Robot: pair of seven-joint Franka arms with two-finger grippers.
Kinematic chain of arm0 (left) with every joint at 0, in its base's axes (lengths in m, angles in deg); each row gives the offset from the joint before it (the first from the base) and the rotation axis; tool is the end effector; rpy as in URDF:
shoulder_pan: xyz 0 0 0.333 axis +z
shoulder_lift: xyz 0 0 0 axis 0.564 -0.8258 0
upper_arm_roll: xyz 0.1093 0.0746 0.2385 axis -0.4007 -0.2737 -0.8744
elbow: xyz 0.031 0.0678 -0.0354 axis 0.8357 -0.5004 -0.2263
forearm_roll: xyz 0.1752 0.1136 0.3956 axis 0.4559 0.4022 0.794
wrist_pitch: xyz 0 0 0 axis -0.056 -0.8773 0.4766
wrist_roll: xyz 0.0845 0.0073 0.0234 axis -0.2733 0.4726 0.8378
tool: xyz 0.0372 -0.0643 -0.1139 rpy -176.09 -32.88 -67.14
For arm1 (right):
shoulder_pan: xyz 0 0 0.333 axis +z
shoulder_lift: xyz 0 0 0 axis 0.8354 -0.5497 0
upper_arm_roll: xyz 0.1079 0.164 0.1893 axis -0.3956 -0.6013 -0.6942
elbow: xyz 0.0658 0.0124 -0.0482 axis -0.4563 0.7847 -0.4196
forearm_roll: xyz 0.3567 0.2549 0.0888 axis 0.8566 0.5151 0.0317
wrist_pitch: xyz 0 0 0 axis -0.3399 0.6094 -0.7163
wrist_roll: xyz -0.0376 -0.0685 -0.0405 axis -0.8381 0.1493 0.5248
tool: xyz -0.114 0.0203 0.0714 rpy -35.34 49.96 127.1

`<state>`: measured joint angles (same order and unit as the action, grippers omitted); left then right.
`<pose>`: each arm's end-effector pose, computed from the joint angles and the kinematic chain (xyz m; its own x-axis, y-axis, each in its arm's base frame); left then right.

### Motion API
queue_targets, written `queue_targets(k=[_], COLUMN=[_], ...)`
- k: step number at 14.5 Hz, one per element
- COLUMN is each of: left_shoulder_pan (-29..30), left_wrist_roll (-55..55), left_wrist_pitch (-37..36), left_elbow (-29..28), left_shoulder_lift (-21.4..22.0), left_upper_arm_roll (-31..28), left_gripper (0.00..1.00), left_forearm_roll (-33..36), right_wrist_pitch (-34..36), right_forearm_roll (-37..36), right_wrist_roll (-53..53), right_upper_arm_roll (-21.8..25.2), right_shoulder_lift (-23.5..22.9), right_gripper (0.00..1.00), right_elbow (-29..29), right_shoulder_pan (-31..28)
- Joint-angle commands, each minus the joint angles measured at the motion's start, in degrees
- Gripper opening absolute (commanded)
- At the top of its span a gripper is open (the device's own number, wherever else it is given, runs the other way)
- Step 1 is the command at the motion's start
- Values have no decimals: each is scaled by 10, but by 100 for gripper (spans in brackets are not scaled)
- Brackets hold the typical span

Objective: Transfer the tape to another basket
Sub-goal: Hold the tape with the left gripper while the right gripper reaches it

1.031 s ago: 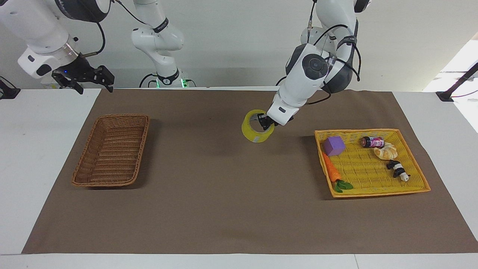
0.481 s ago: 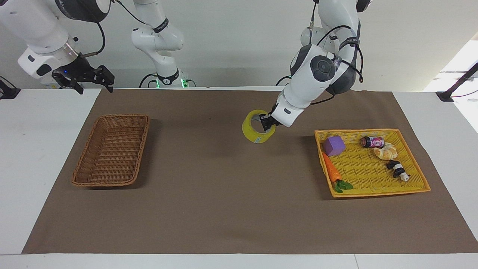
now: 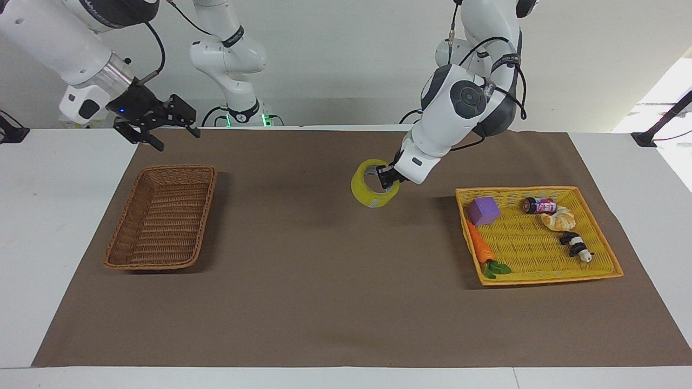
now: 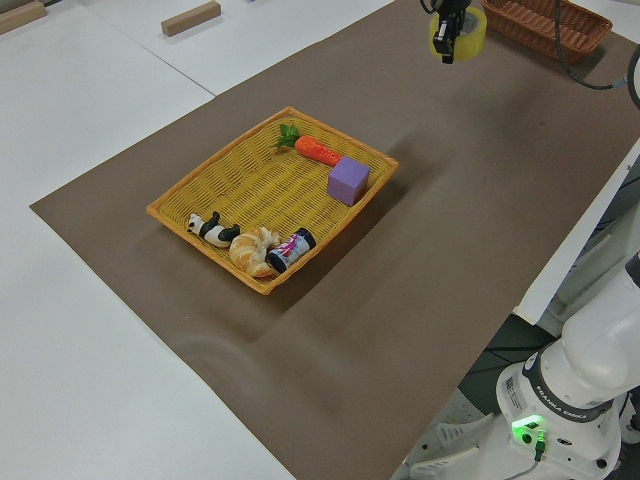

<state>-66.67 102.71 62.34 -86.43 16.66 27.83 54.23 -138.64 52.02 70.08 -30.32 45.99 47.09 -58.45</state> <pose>0.5436 -0.3866 0.3897 0.9641 0.1279 -0.2328 0.1801 -0.9590 0.2187 0.6029 -0.0026 0.5227 0.9954 0.0957 -0.0081 0.0769 -0.8448 -0.5295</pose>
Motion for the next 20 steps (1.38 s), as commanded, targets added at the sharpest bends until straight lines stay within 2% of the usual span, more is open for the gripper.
queue_targets(k=[1, 5, 9, 11, 14, 20], left_shoulder_pan=[3, -1, -4, -4, -5, -5], left_wrist_roll=[6, 7, 7, 9, 13, 15], left_wrist_pitch=[7, 6, 8, 7, 8, 8], left_elbow=[-13, -13, -20, -21, -23, -24], left_shoulder_lift=[15, 16, 17, 18, 18, 20], left_upper_arm_roll=[1, 1, -1, -1, -1, -1], left_gripper=[0, 0, 0, 0, 0, 0], left_forearm_roll=[-11, -10, -10, -9, -9, -9], right_wrist_pitch=[-88, -208, -306, -357, -395, -396], right_forearm_roll=[152, 372, 504, 522, 577, 583], right_wrist_roll=[-16, -24, -26, -25, -24, -19], right_upper_arm_roll=[-5, -6, -6, -6, -6, -6], right_shoulder_lift=[-12, -52, -95, -98, -93, -88], right_gripper=[100, 100, 100, 100, 100, 100], right_elbow=[87, 167, 175, 180, 205, 217], right_shoulder_pan=[1, 82, 179, 225, 265, 289])
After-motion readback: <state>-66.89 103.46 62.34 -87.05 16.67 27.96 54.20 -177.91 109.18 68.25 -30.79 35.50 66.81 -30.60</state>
